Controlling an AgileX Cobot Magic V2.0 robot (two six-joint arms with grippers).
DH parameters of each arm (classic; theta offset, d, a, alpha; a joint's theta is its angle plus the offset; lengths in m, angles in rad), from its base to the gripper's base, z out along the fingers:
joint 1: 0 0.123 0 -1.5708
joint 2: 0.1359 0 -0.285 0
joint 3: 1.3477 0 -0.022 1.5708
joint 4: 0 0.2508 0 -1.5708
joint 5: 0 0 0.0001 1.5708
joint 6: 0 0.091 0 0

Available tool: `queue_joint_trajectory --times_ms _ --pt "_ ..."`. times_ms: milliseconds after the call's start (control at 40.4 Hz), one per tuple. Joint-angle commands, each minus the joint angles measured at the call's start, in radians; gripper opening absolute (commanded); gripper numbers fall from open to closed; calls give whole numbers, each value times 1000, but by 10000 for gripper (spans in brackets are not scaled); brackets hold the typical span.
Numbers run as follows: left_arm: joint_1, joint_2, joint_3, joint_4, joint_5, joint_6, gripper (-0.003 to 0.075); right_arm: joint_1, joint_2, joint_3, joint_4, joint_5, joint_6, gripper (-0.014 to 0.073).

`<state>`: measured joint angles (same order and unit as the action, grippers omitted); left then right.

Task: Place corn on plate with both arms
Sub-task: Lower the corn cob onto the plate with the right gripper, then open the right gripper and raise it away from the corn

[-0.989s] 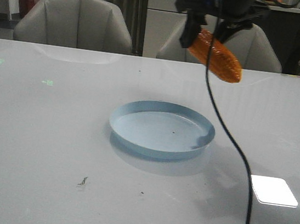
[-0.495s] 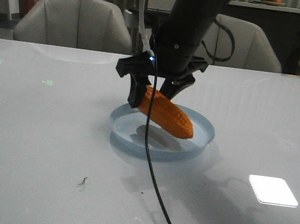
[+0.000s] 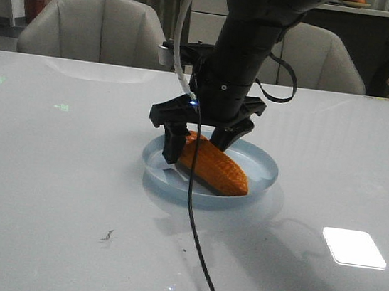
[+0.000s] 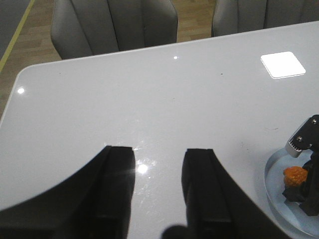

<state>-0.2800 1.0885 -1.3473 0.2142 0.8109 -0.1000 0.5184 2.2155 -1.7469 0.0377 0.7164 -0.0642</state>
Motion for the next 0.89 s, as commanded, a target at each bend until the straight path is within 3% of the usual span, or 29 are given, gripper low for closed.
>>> queue_joint_trajectory --times_ms 0,198,544,692,866 --pt "-2 -19 -25 1 -71 -10 313 -2 -91 -47 -17 3 -10 595" --pt "-2 -19 -25 1 -69 -10 313 -13 -163 -146 -82 212 -8 595" --pt "-2 -25 3 46 -21 -10 313 -129 -487 -164 -31 218 18 595" --pt "-2 -101 112 60 -170 -12 313 -225 -646 -80 -24 257 20 595" --pt "-2 -209 271 66 -226 -77 313 -339 -926 174 8 210 20 595"
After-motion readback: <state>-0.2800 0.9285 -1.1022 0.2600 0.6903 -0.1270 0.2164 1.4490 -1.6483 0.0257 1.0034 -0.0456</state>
